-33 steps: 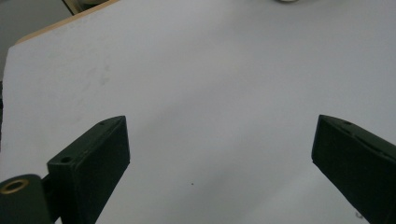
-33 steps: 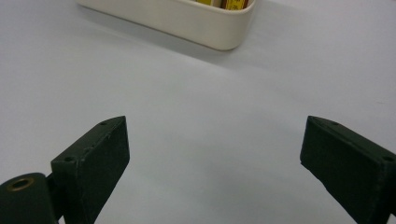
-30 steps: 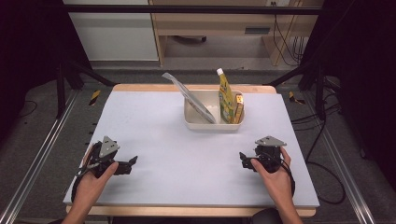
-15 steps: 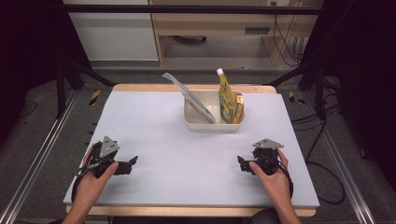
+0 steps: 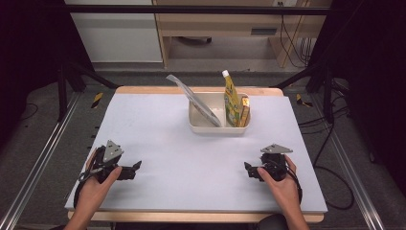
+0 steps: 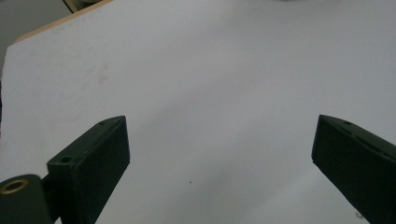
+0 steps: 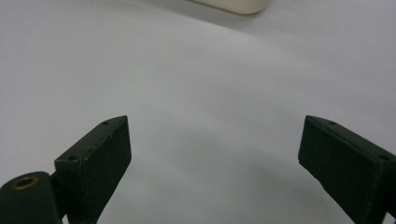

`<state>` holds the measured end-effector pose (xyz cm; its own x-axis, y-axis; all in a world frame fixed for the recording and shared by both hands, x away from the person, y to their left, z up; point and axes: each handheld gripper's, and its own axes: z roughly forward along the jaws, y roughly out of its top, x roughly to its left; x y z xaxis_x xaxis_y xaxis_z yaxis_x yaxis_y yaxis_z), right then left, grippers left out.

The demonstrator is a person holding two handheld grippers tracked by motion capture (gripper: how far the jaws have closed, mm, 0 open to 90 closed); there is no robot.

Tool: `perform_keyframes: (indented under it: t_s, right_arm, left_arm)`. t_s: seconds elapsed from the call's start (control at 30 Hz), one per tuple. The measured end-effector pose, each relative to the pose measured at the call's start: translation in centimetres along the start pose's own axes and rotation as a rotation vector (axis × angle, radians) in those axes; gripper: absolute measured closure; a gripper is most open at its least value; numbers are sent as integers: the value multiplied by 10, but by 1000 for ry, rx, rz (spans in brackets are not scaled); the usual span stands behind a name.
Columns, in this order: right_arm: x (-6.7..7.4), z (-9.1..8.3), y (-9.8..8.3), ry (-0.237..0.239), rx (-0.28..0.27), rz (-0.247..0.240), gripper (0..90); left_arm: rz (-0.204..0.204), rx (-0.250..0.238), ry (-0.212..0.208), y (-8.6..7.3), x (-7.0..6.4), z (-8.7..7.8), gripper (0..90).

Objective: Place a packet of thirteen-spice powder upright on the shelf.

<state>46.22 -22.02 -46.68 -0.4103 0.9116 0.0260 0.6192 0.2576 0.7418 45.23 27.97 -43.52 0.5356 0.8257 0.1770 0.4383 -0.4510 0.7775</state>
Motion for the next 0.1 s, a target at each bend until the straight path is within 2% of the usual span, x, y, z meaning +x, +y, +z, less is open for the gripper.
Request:
perform_keyframes:
  t_s: [0.1]
  right_arm:
    - [-1,0,0,-6,0,-1,98]
  left_arm:
    - [4,-1,4,0,0,0,41]
